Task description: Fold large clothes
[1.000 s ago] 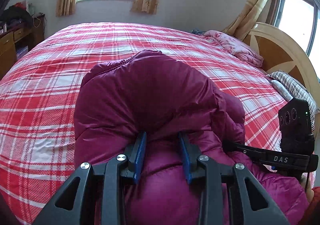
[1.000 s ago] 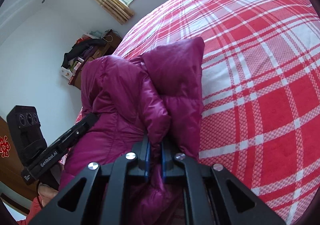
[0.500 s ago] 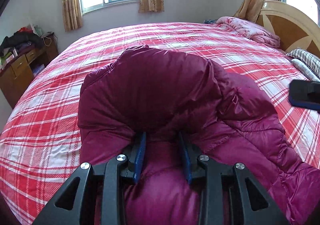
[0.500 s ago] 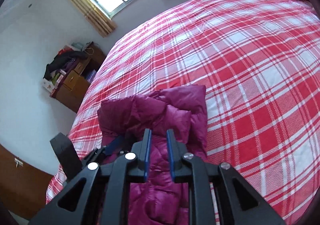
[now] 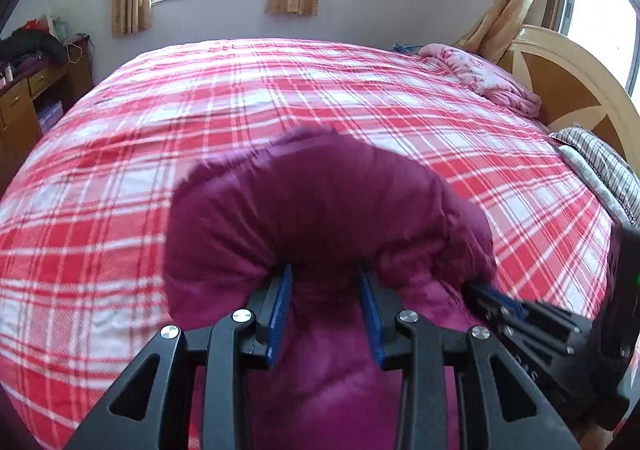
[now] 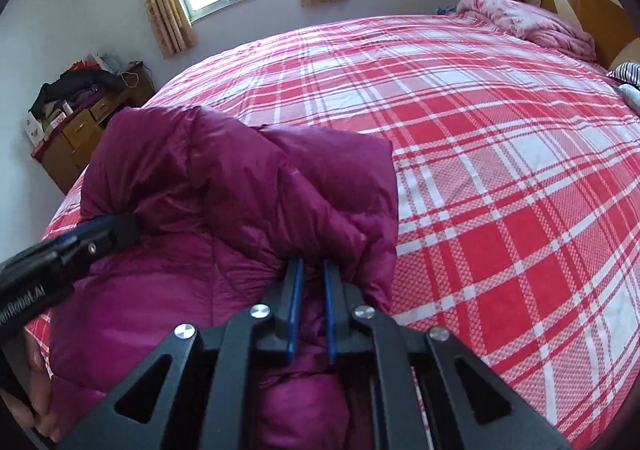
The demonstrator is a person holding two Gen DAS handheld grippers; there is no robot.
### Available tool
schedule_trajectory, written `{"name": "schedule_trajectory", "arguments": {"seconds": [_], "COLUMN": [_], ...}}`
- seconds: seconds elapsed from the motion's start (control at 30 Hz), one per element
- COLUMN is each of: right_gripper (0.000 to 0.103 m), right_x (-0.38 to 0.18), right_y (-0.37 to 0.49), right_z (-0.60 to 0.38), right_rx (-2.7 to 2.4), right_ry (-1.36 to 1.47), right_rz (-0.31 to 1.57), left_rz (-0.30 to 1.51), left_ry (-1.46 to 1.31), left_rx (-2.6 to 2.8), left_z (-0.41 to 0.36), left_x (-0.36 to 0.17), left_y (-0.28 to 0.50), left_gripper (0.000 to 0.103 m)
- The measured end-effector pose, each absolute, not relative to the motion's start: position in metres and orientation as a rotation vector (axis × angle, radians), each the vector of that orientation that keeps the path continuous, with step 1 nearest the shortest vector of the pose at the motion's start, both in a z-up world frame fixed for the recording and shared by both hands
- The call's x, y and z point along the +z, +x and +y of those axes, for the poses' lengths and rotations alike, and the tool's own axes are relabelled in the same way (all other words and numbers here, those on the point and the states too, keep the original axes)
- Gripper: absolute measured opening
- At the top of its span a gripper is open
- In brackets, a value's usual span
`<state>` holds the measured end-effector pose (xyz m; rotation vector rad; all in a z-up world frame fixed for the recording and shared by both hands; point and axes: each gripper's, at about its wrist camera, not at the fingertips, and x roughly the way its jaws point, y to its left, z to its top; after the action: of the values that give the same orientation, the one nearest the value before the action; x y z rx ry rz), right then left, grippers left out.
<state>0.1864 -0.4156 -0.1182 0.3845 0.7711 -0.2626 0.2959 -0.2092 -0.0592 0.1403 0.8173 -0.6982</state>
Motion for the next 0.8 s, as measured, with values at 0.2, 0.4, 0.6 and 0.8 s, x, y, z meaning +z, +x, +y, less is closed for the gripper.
{"name": "schedule_trajectory", "arguments": {"seconds": [0.2,0.4,0.6,0.8], "right_gripper": [0.01,0.01,0.01,0.01], "right_x": [-0.123,-0.124,-0.123,-0.124], "right_y": [0.194,0.192,0.193,0.187], "right_z": [-0.42,-0.421,-0.42,-0.428], "right_rx": [-0.242,-0.235,-0.246,-0.211], "right_ry": [0.388,0.414,0.405,0.46], "right_rz": [0.778,0.769,0.767,0.748], "left_rz": [0.901,0.856,0.81,0.803], "left_ry": [0.129,0.234,0.321,0.387], "left_rx": [-0.664,-0.587,-0.531,-0.505], "left_z": [-0.228,-0.25,-0.258,-0.252], "left_x": [-0.077,-0.09,-0.094,-0.08], "left_y": [0.327,0.321,0.315,0.301], "left_gripper": [0.035,0.036,0.037,0.042]}}
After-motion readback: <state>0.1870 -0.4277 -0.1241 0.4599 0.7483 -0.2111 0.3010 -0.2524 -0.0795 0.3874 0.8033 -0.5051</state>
